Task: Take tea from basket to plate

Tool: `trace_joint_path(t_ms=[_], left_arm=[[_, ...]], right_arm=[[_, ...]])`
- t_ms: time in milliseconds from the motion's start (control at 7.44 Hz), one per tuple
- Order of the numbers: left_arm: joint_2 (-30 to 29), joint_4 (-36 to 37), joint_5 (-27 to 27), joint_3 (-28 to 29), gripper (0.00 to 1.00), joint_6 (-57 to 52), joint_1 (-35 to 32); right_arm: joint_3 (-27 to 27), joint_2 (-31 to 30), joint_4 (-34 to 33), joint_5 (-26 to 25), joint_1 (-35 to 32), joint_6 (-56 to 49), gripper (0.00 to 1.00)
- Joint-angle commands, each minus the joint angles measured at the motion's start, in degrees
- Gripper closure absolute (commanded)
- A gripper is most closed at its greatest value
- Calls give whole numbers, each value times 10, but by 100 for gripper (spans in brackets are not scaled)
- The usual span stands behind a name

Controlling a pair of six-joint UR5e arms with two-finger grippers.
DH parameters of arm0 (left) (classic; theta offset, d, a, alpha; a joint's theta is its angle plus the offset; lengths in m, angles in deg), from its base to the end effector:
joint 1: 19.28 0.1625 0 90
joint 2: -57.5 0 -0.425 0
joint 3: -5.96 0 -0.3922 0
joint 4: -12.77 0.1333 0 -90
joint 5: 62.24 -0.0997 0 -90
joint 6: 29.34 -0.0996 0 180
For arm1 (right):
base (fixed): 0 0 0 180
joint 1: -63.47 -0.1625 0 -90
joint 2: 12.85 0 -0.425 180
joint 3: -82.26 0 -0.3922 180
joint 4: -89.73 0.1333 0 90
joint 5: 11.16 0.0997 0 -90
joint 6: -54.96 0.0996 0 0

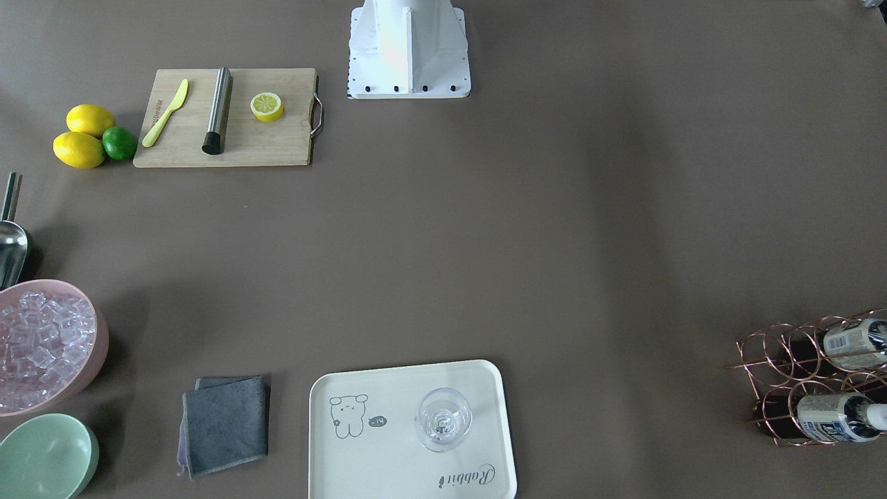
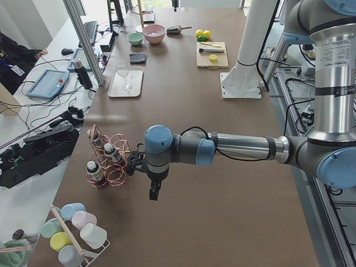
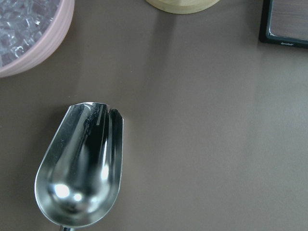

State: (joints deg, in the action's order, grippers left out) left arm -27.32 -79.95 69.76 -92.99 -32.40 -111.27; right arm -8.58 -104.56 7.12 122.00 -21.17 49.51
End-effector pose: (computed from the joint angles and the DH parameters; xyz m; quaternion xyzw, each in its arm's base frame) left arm -0.0826 -0.4578 0.6223 0.0686 0.3551 0.0290 0.9319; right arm 0.0194 -0.4907 0.6541 0.0532 -0.3672 -0.1083 0.9223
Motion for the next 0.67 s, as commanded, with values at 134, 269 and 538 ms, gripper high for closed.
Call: trace_joint_path(t_ms=[134, 269, 538], left_arm=[[-2, 3, 0, -2, 2, -1, -4], [-3, -3, 0, -1, 2, -1, -4], [-6, -3, 0, -5, 2, 0, -4]], right_arm=[[-2, 1, 0, 0, 0, 1, 0], [0, -2, 0, 1, 0, 1, 0], [0, -4, -1, 1, 0, 1, 0]])
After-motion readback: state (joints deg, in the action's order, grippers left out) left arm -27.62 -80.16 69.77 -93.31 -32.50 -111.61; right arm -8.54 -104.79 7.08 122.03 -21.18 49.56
